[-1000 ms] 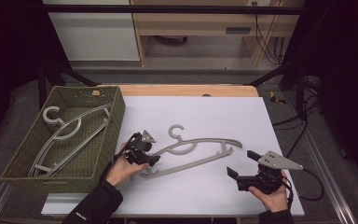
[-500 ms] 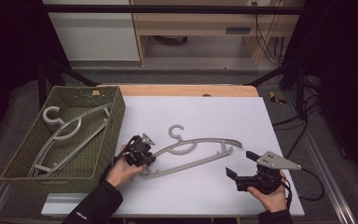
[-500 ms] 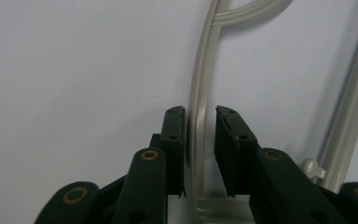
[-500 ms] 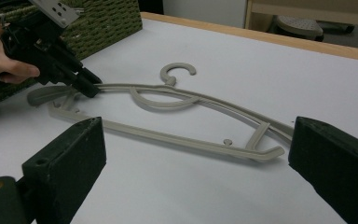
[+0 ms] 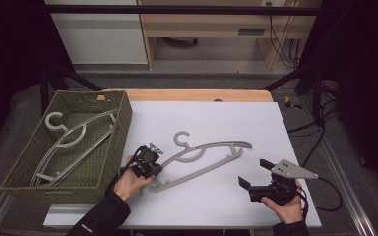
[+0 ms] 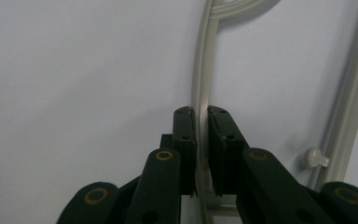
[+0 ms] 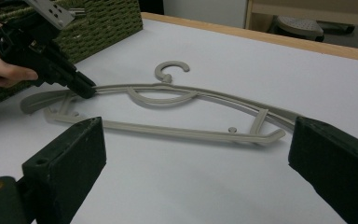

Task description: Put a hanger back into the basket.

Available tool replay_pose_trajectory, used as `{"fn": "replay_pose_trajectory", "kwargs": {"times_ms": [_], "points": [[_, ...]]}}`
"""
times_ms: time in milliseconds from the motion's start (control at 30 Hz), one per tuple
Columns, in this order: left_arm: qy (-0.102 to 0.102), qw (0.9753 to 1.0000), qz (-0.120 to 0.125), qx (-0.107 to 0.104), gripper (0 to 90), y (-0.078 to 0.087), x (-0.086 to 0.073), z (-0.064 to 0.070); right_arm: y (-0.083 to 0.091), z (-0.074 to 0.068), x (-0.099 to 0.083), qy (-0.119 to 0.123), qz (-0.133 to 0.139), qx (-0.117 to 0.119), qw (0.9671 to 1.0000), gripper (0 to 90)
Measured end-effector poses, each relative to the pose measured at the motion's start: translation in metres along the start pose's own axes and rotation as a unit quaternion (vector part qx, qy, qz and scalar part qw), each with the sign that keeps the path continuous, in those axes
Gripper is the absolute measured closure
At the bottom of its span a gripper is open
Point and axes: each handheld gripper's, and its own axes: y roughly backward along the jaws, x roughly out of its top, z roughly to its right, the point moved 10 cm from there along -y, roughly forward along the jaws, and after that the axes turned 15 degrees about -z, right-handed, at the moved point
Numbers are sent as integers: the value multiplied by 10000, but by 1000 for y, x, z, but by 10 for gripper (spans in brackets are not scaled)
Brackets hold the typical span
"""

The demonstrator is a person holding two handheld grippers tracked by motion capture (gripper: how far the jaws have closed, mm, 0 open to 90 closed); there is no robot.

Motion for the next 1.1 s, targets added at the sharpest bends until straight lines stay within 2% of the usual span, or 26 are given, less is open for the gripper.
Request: {"fn": "replay_pose_trajectory", "kwargs": {"times_ms": [333, 633, 700, 800, 900, 967, 1100], "points": [[-129, 9999, -81, 31, 794, -1, -1, 0, 1, -2, 2, 34, 22, 13, 10000, 43], [49, 9999, -92, 100, 825, -1, 0, 1, 1, -2, 2, 20, 26, 20, 10000, 42], [143, 9999, -31, -19, 826, 0, -2, 1, 1, -1, 1, 16, 12, 13, 10000, 42], [206, 9998, 81, -13, 827, 3, -3, -2, 2, -1, 1, 14, 17, 27, 10000, 42], [230, 9993, 312, -5, 827, 12, -1, -2, 3, 0, 2, 21, 51, 19, 10000, 42], [308, 9982, 508, -129, 827, 20, 2, 1, 4, 0, 2, -1, 60, 13, 10000, 42], [292, 9974, 660, -56, 827, 30, 3, 3, 5, 1, 2, 0, 58, -2, 10000, 41]]}}
